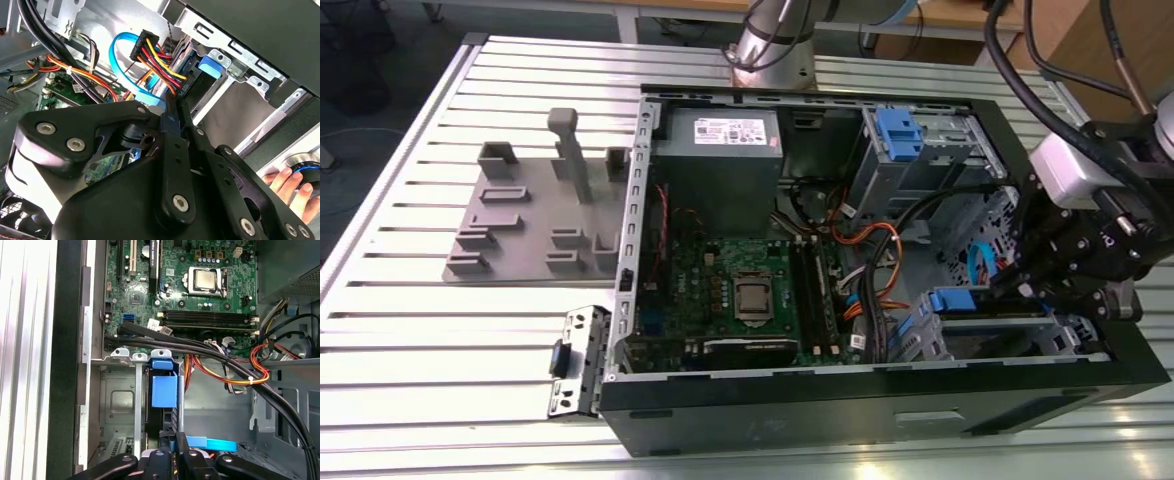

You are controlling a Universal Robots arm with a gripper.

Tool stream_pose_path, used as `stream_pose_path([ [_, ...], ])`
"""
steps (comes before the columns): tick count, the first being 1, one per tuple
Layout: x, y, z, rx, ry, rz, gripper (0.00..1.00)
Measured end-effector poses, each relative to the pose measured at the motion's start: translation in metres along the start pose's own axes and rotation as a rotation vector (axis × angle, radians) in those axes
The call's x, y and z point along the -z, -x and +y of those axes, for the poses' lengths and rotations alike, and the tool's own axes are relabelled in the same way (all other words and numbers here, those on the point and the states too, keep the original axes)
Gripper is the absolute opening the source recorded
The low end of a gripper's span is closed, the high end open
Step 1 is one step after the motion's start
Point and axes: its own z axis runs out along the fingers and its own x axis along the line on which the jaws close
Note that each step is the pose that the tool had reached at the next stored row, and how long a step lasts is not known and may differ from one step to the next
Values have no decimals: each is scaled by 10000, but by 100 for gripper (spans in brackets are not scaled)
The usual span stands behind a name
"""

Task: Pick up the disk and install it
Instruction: 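Insert the second disk wire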

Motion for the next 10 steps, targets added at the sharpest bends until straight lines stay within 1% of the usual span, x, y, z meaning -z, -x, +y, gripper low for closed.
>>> stream_pose_path([
  [5,-26,-5,-2,0,-1,-6,16],
  [10,-33,-6,-2,0,-1,2,16],
])
